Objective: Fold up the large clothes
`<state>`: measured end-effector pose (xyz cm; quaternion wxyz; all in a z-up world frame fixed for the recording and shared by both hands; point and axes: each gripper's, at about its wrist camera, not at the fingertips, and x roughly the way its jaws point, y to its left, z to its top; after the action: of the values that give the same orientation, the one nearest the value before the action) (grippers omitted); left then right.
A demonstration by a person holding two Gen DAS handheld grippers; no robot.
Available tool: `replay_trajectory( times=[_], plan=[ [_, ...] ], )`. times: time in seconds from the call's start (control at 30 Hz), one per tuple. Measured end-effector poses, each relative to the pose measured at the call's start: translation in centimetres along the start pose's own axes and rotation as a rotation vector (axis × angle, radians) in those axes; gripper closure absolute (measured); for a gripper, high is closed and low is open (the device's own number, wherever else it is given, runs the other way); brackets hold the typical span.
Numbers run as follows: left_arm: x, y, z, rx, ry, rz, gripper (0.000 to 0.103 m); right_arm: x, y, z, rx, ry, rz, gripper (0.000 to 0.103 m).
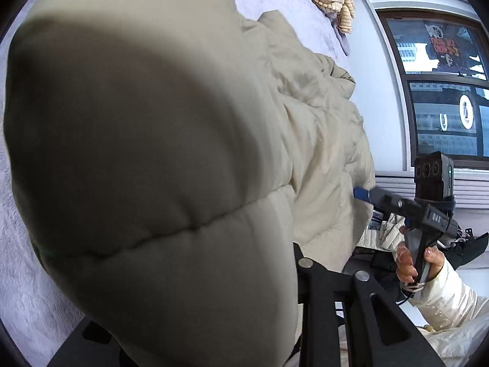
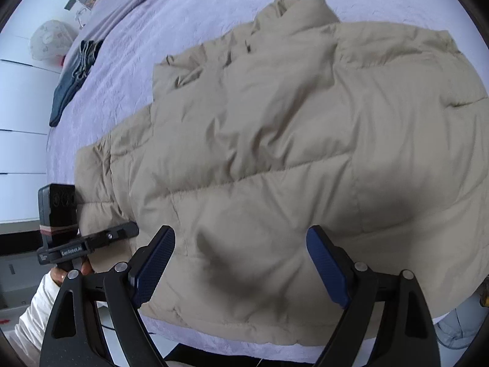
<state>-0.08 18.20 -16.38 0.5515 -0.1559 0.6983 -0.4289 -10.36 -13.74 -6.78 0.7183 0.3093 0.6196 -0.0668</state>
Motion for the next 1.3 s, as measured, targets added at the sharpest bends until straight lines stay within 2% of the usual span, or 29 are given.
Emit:
replay_trajectory(
  times=[0.07,0.1,0.13,0.23,0.4,0.5,0.67,0.77,0.8,0.9,0.93,1.0,1.03,1.13,1.17,1.2,1.23,1.27,1.3],
  plan=[
    [-0.7,-1.3,-0.2,-0.002,-0.013,0.007,0.078,-0.6,-0.7,0.7,0.011,-0.053,0.013,0.04],
    [-1.2,-1.8,-0.4,-0.004,-0.02,0.006,0.078,-0.6,-1.0,1.1,0.017,-0.064,0.027,0.086],
    [-1.8,-3.0,-0.5,-0.004,-0.03,0.003,0.078,-0.4,-1.5,1.5,0.025,-0.065,0.031,0.101],
    [-3.0,-6.6,-1.0,0.011,-0.052,0.02,0.078,1.0,-2.4,3.0,0.016,-0.086,0.033,0.101],
    [-3.3,-14.1,-1.4,0.0,-0.094,0.072,0.078,4.3,-4.1,4.8,0.018,-0.045,0.089,0.103],
    [-1.8,-18.6,-0.9,-0.004,-0.097,0.106,0.078,5.6,-5.1,5.9,0.027,-0.02,0.129,0.103],
    [2.3,-24.9,0.9,0.051,-0.071,0.186,0.078,6.6,-6.2,6.5,0.034,0.033,0.198,0.103],
    [4.5,-27.5,1.9,0.096,-0.026,0.203,0.075,4.5,-7.9,6.0,0.042,0.033,0.254,0.103],
    [5.2,-28.2,2.3,0.106,-0.01,0.199,0.071,3.4,-8.9,5.6,0.049,0.022,0.275,0.103],
    [7.7,-29.8,4.2,0.122,0.037,0.188,0.07,-0.1,-12.6,3.9,0.095,-0.029,0.324,0.1],
    [8.8,-30.3,4.7,0.134,0.058,0.176,0.059,-1.3,-14.2,3.0,0.12,-0.051,0.331,0.1],
    [10.7,-30.8,5.5,0.133,0.109,0.093,0.039,-3.1,-16.8,1.3,0.169,-0.082,0.346,0.1],
    [11.9,-30.9,5.9,0.128,0.137,0.051,0.037,-3.7,-17.9,0.5,0.195,-0.097,0.352,0.1],
    [15.5,-31.2,7.0,0.152,0.177,-0.006,0.037,-5.5,-20.7,-2.0,0.267,-0.135,0.352,0.1],
    [16.6,-31.1,7.4,0.153,0.185,-0.007,0.035,-6.1,-21.4,-2.9,0.287,-0.146,0.352,0.1],
    [17.8,-30.9,7.8,0.148,0.191,0.0,0.028,-6.7,-22.0,-3.8,0.304,-0.156,0.35,0.1],
    [18.2,-30.6,8.3,0.146,0.189,0.01,0.027,-7.5,-22.6,-4.8,0.317,-0.166,0.346,0.099],
    [19.5,-30.7,8.3,0.148,0.188,0.024,0.027,-8.3,-22.9,-5.7,0.325,-0.177,0.345,0.097],
    [20.4,-30.5,8.3,0.153,0.19,0.037,0.027,-9.2,-23.1,-6.6,0.319,-0.192,0.35,0.082]
  ],
)
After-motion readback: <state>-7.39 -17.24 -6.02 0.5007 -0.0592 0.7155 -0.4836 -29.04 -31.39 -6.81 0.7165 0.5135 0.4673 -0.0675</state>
